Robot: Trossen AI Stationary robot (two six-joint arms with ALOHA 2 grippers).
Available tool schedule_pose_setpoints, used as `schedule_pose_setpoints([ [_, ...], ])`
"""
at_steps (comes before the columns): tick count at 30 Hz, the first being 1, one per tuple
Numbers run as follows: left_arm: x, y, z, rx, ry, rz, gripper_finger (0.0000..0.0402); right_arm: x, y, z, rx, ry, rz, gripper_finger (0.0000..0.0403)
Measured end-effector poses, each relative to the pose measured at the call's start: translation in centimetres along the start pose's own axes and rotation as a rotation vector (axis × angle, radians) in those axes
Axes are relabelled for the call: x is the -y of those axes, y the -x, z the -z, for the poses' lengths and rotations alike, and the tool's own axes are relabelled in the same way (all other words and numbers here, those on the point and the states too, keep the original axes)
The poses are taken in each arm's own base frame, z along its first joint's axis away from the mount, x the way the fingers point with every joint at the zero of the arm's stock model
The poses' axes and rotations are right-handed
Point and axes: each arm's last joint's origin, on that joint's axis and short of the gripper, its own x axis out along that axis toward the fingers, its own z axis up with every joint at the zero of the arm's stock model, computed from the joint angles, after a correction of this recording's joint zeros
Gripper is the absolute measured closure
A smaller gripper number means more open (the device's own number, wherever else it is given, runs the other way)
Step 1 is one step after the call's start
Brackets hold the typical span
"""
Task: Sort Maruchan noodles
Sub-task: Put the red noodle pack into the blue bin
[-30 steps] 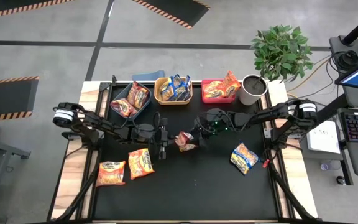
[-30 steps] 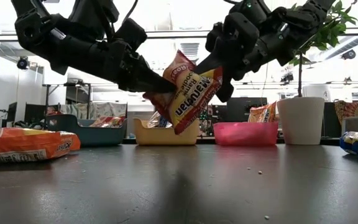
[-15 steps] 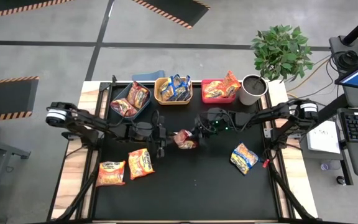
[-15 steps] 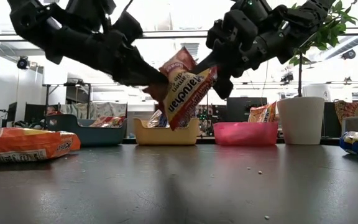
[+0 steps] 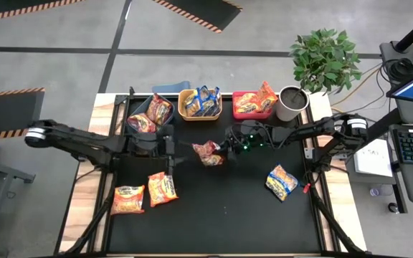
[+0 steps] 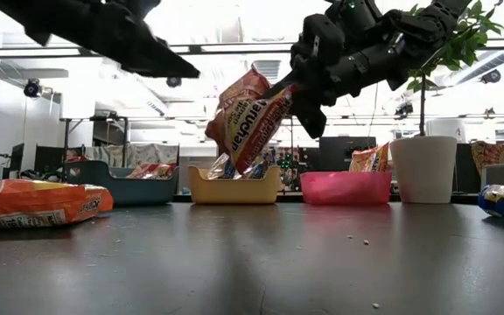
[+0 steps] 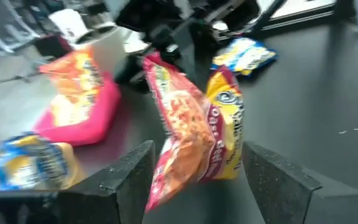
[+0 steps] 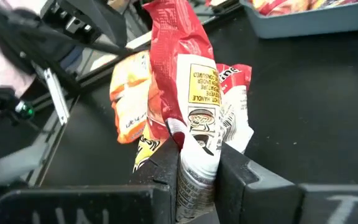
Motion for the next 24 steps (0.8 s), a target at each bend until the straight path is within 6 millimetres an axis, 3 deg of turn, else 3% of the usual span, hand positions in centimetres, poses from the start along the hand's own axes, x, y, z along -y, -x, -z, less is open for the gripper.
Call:
schedule_pose_setpoints([
  [9,-2.1,5.1,-2.0,0.111,-0.11,-0.181,0.0175,0.6,0.1,-1.9,0.085,-0.086,0.049,0.0346],
  [16,-4.3,8.9,-2.7,0.114,-0.144,-0.562,0.0175,0.4,0.1,-6.9,0.155,-0.026,0.104,0.0346],
  [21,-5.4,10.8,-2.7,0.11,-0.061,-0.745,0.0175,0.5,0.1,-11.0,0.204,0.062,0.174,0.0347],
  [24,-5.9,11.7,-2.5,0.097,0.021,-0.879,0.0175,1.2,-0.9,-12.8,0.205,0.089,0.193,0.0347],
])
